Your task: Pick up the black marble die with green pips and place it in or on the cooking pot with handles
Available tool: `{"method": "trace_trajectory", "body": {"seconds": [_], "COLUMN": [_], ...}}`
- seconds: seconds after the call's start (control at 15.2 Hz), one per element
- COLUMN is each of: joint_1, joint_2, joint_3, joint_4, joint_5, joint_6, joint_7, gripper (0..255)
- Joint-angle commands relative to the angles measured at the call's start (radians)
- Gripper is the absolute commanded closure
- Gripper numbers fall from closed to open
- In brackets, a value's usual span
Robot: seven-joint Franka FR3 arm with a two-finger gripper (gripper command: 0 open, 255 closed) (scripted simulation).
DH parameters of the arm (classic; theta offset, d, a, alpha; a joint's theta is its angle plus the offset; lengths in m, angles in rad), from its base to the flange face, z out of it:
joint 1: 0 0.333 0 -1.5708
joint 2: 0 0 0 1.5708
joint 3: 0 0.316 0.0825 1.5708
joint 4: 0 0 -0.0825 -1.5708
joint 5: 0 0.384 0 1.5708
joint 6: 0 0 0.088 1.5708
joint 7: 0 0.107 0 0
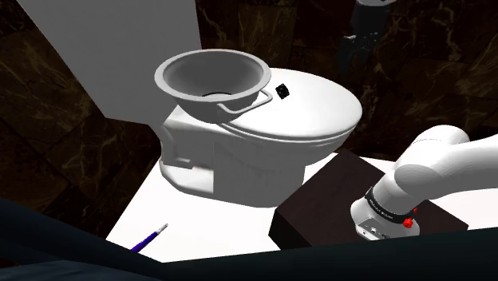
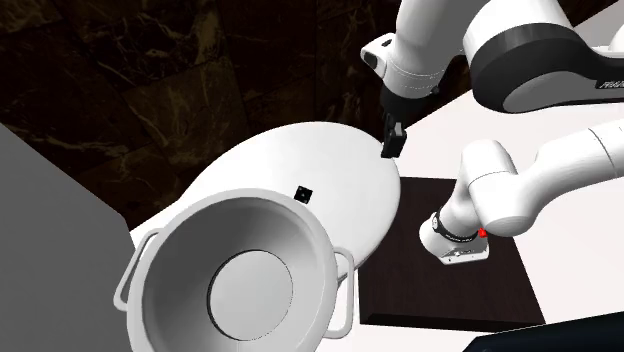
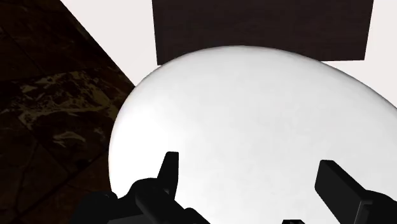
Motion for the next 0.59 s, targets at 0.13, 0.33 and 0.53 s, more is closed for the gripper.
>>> {"method": "trace_trajectory", "body": {"seconds": [0.13, 0.33, 0.53], "joint_1": [0.004, 0.008, 0.008], "joint_2": [0.033, 0.093, 0.165], "joint_3": [0.027, 0.069, 0.111], "joint_4": [-0.02, -0.04, -0.045], "joint_5": [0.001, -0.003, -0.016], "joint_6": [0.073, 0.182, 0.286], "joint_7": [0.031, 0.079, 0.13], "gripper": [0, 0, 0]}}
